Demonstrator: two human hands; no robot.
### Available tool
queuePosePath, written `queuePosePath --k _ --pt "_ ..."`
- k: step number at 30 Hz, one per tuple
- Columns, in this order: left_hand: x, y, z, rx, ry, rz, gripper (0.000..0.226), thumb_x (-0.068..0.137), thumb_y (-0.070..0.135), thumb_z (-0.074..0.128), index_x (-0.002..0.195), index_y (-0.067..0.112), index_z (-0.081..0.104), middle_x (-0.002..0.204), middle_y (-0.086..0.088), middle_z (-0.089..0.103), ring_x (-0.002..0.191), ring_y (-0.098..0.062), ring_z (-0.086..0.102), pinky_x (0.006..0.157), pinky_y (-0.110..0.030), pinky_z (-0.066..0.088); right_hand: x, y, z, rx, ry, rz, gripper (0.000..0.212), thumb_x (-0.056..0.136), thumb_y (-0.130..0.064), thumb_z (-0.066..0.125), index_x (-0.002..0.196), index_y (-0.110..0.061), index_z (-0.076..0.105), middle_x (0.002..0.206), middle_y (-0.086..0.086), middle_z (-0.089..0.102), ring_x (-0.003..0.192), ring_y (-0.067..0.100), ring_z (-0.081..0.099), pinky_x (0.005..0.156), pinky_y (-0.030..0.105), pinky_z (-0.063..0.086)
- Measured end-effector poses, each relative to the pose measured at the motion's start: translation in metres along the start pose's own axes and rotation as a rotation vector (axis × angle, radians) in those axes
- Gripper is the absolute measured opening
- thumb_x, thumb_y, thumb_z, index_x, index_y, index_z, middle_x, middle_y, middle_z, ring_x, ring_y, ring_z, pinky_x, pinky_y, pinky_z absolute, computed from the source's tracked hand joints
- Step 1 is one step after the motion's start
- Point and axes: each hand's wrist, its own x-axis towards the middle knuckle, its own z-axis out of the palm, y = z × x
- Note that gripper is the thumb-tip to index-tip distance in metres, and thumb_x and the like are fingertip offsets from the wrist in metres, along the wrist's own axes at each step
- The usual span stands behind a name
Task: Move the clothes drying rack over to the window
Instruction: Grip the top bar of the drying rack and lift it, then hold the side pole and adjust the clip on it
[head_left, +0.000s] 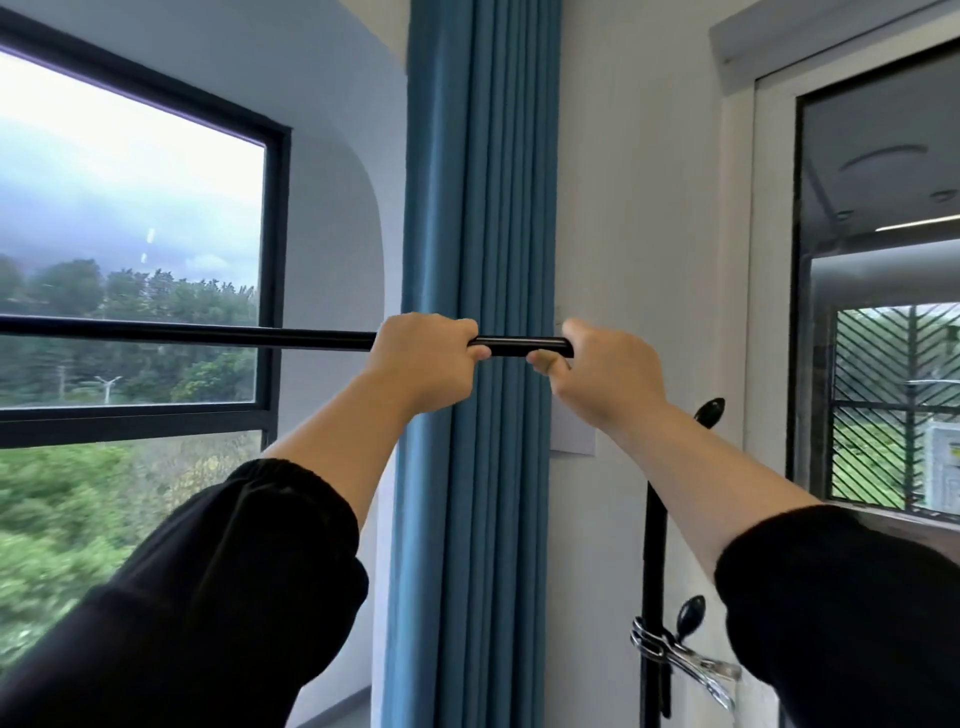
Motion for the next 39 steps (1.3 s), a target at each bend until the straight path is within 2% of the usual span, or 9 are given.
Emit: queuePosePath --k 6,9,14,19,25,30,33,37,39 --pt "-0.005 -0.018 0.023 0.023 0.124 -0.065 0.031 0.097 0.039 0.033 0.089 0.015 0.052 0.081 -0.002 0.061 0.069 -0.024 0.049 0.068 -0.033 0.035 0.009 -0.021 0.026 0.042 0.002 0.063 0.046 0.089 -0.058 0.041 0.079 -0.014 0.044 0.071 0.002 0.051 0.06 0.021 0.047 0.052 0.03 0.029" --pt "-0.008 -0.005 0.031 -0.036 0.135 -0.066 0.026 0.096 0.034 0.039 0.111 0.016 0.052 0.103 -0.002 0.059 0.094 -0.024 0.052 0.088 -0.035 0.036 -0.002 -0.006 0.021 0.019 0.018 0.069 0.039 0.093 -0.048 0.042 0.105 -0.013 0.054 0.096 0.005 0.06 0.084 0.026 0.053 0.07 0.037 0.039" --pt "-0.025 0.052 0.043 -0.133 0.131 -0.072 0.069 0.087 0.021 0.053 0.147 0.012 0.02 0.148 -0.008 0.028 0.141 -0.026 0.019 0.118 -0.045 0.007 -0.035 0.032 -0.002 0.029 -0.069 0.082 0.062 0.09 -0.029 0.052 0.146 -0.014 0.029 0.14 0.011 0.043 0.126 0.034 0.039 0.106 0.044 0.031" --pt "-0.043 0.124 0.05 -0.293 0.04 -0.045 0.069 0.089 0.014 0.046 0.149 0.009 0.012 0.158 -0.009 0.007 0.147 -0.025 -0.002 0.119 -0.042 0.0 -0.076 0.062 -0.014 0.158 -0.215 0.132 0.072 0.091 -0.015 0.049 0.151 -0.01 0.011 0.16 0.011 0.01 0.148 0.027 0.009 0.121 0.041 0.013" --pt "-0.093 0.194 0.09 -0.787 -0.446 -0.18 0.064 0.093 0.023 0.05 0.147 0.008 0.02 0.154 -0.009 0.025 0.142 -0.024 0.021 0.117 -0.036 0.02 -0.151 0.101 -0.004 0.132 -0.217 0.274 0.081 0.088 -0.019 0.059 0.151 -0.013 0.009 0.162 0.008 0.006 0.149 0.022 0.006 0.12 0.049 0.012" --pt "-0.149 0.228 0.142 -1.076 -0.938 -0.3 0.054 0.088 0.033 0.06 0.137 0.014 0.047 0.14 -0.006 0.051 0.129 -0.021 0.046 0.111 -0.036 0.035 -0.196 0.101 0.011 0.619 -0.436 0.683 0.068 0.091 -0.037 0.057 0.146 -0.007 0.03 0.152 0.011 0.036 0.141 0.024 0.033 0.111 0.032 0.027" --pt "-0.169 0.243 0.159 -1.135 -1.019 -0.281 0.037 0.084 0.035 0.062 0.116 0.016 0.064 0.115 -0.004 0.068 0.109 -0.021 0.062 0.099 -0.041 0.048 -0.2 0.1 0.006 0.686 -0.505 0.682 0.041 0.096 -0.034 0.049 0.112 0.001 0.064 0.123 0.021 0.064 0.118 0.033 0.055 0.093 0.033 0.041" --pt "-0.179 0.259 0.171 -1.258 -1.031 -0.368 0.02 0.094 0.029 0.049 0.1 0.015 0.061 0.102 0.001 0.074 0.1 -0.015 0.068 0.096 -0.039 0.05 -0.203 0.105 0.009 0.636 -0.611 0.594 0.031 0.094 -0.028 0.054 0.094 0.0 0.068 0.083 0.017 0.069 0.081 0.03 0.063 0.076 0.035 0.046" --pt "-0.181 0.262 0.175 -1.266 -1.008 -0.384 0.017 0.096 0.027 0.045 0.092 0.018 0.058 0.095 0.002 0.074 0.098 -0.014 0.068 0.099 -0.039 0.047 -0.206 0.107 0.018 0.57 -0.668 0.551 0.023 0.092 -0.024 0.059 0.095 -0.003 0.069 0.084 0.01 0.069 0.082 0.024 0.063 0.075 0.029 0.045"
